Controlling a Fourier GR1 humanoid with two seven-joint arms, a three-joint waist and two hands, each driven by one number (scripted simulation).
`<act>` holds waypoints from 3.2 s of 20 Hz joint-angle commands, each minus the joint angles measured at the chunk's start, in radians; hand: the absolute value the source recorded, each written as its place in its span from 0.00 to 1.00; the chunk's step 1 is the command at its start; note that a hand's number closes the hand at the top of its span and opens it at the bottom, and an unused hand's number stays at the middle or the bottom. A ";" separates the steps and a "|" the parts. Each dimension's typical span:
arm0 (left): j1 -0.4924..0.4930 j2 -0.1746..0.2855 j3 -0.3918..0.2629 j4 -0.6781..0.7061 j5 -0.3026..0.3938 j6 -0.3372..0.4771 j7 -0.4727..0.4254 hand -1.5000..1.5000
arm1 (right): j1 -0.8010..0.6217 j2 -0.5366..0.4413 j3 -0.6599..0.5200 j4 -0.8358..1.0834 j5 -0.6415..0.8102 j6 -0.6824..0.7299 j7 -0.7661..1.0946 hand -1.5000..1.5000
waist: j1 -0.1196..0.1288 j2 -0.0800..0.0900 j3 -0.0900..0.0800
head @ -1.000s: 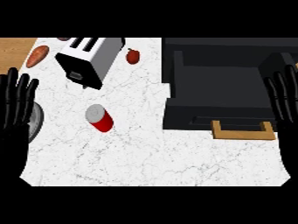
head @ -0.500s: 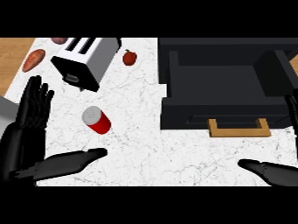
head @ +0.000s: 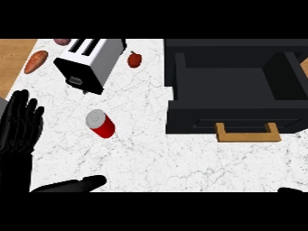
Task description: Pick up the can, place it into the drawer and close the drawer
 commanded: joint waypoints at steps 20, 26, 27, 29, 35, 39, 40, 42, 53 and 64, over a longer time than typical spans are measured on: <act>-0.079 -0.013 0.081 0.181 0.325 0.170 -0.072 0.00 | 0.142 -0.024 -0.238 0.026 -0.201 0.256 -0.089 0.00 | -0.007 0.002 -0.001; -0.083 -0.013 0.058 0.197 0.305 0.207 -0.048 0.00 | 0.157 -0.017 -0.323 -0.012 -0.272 0.289 -0.037 0.00 | -0.003 0.001 0.000; -0.158 -0.013 0.094 0.327 0.333 0.225 -0.110 0.00 | 0.211 0.060 -0.252 0.011 -0.194 0.333 -0.138 0.00 | -0.009 0.002 0.000; -0.102 -0.013 0.042 0.266 0.313 0.228 -0.095 0.00 | 0.133 0.028 -0.298 0.041 -0.187 0.296 -0.099 0.00 | -0.001 0.001 0.000; -0.216 -0.013 0.129 0.535 0.369 0.209 -0.257 0.00 | 0.204 0.037 -0.350 -0.034 -0.275 0.363 -0.057 0.00 | -0.007 0.002 -0.001; -0.083 -0.013 0.090 0.556 0.381 0.203 -0.372 0.00 | 0.208 -0.001 -0.409 -0.074 -0.358 0.365 0.009 0.00 | -0.005 0.001 -0.001; -0.146 -0.013 0.078 0.625 0.400 0.261 -0.378 0.00 | 0.189 0.062 -0.356 -0.006 -0.239 0.382 -0.067 0.00 | -0.005 0.002 -0.001; -0.146 -0.013 0.130 0.621 0.410 0.190 -0.356 0.00 | 0.206 0.055 -0.406 0.011 -0.291 0.431 -0.080 0.00 | -0.003 0.001 0.000; -0.131 0.007 0.194 0.861 0.493 0.214 -0.616 0.00 | 0.202 0.087 -0.434 -0.035 -0.272 0.448 -0.043 0.00 | -0.004 0.001 -0.001; -0.157 -0.012 0.250 1.137 0.542 0.107 -0.821 0.00 | 0.217 0.060 -0.530 -0.049 -0.393 0.514 0.007 0.00 | -0.006 0.001 -0.001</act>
